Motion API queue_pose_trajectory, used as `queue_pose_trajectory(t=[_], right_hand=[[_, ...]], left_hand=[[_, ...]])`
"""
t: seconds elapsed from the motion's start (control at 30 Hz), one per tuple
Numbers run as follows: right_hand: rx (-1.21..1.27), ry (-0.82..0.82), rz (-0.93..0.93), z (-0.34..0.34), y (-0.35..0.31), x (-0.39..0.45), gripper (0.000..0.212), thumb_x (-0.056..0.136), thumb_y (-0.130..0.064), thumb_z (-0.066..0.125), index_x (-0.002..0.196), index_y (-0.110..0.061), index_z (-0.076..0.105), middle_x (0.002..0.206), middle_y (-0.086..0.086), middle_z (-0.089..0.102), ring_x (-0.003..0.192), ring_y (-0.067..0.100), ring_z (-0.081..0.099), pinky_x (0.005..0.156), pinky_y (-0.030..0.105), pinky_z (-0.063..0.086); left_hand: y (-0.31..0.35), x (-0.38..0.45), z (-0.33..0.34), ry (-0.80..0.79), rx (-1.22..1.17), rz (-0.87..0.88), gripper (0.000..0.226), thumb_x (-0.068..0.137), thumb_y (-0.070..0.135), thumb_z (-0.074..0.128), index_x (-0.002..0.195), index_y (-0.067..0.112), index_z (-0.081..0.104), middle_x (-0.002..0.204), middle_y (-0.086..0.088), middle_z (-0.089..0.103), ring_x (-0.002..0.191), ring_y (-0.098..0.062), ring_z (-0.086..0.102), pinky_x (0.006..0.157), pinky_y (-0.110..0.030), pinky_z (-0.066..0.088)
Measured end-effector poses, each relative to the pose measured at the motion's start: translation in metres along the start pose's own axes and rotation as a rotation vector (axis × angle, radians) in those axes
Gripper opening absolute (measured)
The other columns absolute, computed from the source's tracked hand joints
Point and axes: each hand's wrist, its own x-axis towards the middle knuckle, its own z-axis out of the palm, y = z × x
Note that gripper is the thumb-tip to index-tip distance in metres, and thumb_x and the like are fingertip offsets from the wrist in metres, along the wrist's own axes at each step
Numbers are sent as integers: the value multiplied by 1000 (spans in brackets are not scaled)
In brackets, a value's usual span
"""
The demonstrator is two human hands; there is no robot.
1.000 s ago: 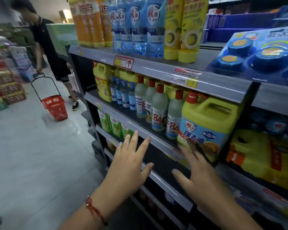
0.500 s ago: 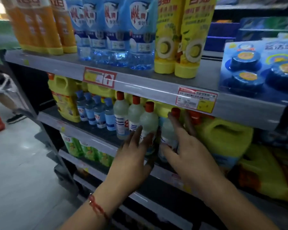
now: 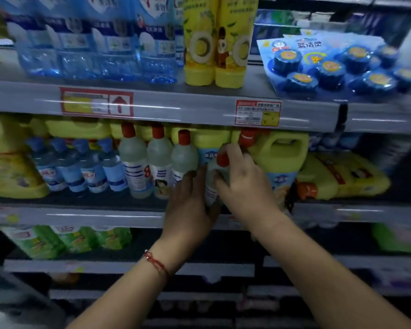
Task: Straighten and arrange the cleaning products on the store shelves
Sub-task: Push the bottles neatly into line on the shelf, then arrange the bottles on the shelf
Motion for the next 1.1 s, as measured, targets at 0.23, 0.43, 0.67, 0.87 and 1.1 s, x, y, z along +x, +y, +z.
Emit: queue_pose_trajectory(t=[0.23,0.43,0.67,0.87,1.1], right_hand=[[225,79,45,3,-4,-35,29,91,-16,71,118,-18,60,105,-12,60,92,-3,56,80,3,41],[285,-87,281,4,-13,-80,57,90,-33,72,140,-37,44,136,-22,46,127,-17,37,105,9,33],[914,-398,712,19,-33,-138,81,58,-38,85,131,-28,51,117,1,69,95,13,72,75,27,58],[1173,-409,1055,45,-51,-192,75,56,-37,84,124,-19,55,113,15,72,89,31,71,66,35,58],[1000,-491,1113,51,-51,-206,66,63,-24,83,123,-18,56,113,11,71,92,21,73,77,43,62]], left_hand=[[9,1,-6,-12,-524,-48,52,85,43,73,130,43,46,117,23,61,103,14,58,78,-9,46],[-18,-20,-34,164,-965,-245,56,78,23,86,126,27,56,117,7,71,107,-7,69,91,-32,59],[-42,-73,-37,-89,-1661,-800,66,75,53,68,120,4,65,94,-13,75,83,-22,73,74,-36,63],[-60,-113,-23,-55,-1856,-1042,55,83,58,64,108,9,63,84,-14,67,88,-30,65,103,-52,48],[-57,-125,-20,-132,-1642,-1024,63,78,59,69,119,11,61,91,-9,69,81,-20,69,82,-41,59]])
